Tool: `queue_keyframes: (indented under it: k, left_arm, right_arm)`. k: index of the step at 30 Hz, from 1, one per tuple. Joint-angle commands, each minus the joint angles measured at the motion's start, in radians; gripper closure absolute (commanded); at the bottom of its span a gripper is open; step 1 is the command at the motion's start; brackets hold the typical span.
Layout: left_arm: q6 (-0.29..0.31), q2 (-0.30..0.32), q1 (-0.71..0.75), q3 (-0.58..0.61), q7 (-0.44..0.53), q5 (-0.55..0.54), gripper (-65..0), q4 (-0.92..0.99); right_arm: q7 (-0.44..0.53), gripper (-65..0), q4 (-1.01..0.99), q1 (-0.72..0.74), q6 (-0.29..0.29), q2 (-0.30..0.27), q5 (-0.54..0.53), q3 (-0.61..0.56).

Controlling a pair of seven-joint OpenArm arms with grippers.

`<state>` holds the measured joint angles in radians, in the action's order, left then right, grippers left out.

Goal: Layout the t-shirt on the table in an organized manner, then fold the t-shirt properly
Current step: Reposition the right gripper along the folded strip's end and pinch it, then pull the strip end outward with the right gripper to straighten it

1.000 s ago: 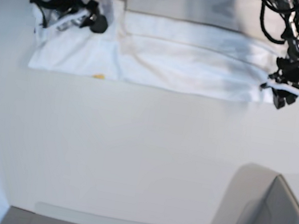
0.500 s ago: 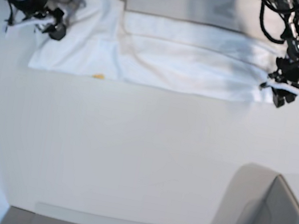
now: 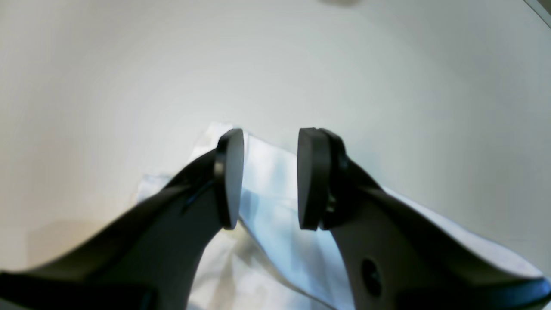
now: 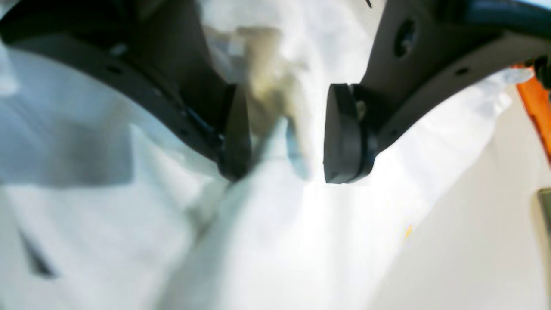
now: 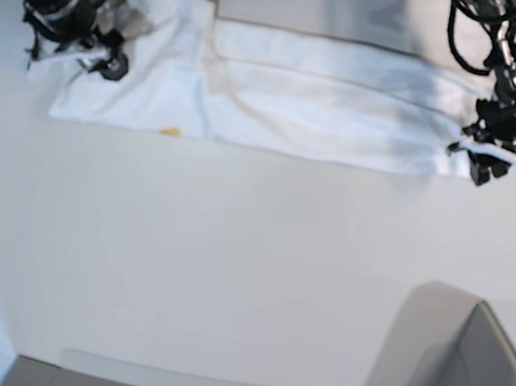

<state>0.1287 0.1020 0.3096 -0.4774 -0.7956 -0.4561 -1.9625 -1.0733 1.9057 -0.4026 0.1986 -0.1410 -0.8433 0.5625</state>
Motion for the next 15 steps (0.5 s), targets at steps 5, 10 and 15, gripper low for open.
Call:
queue_keyframes:
  k: [5, 10, 15]
  left_arm:
    - [0.004, 0.009, -0.005, -0.001, 0.023, 0.0, -21.9, -0.015]
    - [0.004, 0.009, -0.005, -0.001, 0.023, 0.0, -21.9, -0.015]
    - [0.004, 0.009, -0.005, -0.001, 0.023, 0.0, -21.9, -0.015]
  right_arm:
    - [0.011, -26.9, 0.018, 0.018, -0.006, -0.007, -0.015, 0.001]
    - [0.011, -13.0, 0.019, 0.024, -0.004, -0.012, -0.015, 0.003]
    - [0.011, 0.0, 0.016, 0.032, -0.004, -0.009, -0.004, 0.009]
